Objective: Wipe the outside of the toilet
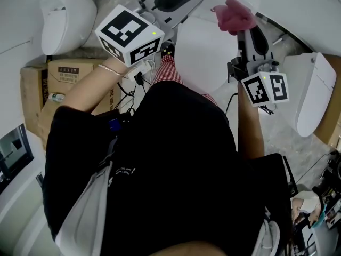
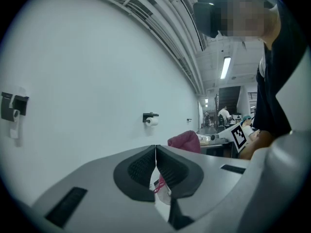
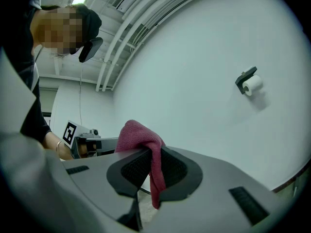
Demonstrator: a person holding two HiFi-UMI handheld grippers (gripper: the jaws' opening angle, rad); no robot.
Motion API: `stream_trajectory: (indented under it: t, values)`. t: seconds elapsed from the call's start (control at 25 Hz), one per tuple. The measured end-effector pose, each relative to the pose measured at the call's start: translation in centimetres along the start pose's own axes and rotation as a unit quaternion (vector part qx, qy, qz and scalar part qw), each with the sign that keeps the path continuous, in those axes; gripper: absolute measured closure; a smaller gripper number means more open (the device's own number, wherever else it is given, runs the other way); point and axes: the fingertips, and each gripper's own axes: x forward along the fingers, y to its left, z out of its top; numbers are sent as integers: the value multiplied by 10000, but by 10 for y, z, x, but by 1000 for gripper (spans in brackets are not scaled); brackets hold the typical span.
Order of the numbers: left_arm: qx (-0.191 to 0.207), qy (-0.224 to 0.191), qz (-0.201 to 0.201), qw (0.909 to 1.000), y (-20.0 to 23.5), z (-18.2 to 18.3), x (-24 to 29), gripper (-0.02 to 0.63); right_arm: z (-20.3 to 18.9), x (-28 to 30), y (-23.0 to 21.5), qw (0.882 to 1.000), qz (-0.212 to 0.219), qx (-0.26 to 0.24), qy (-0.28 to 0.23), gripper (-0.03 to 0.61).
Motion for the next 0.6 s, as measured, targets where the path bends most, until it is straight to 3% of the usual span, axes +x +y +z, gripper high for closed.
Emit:
stream_trajectory:
  t: [0.6]
  values:
    - [31, -10, 220, 9998, 15, 18, -16, 603, 3, -2, 5, 10000, -25, -39, 83, 518]
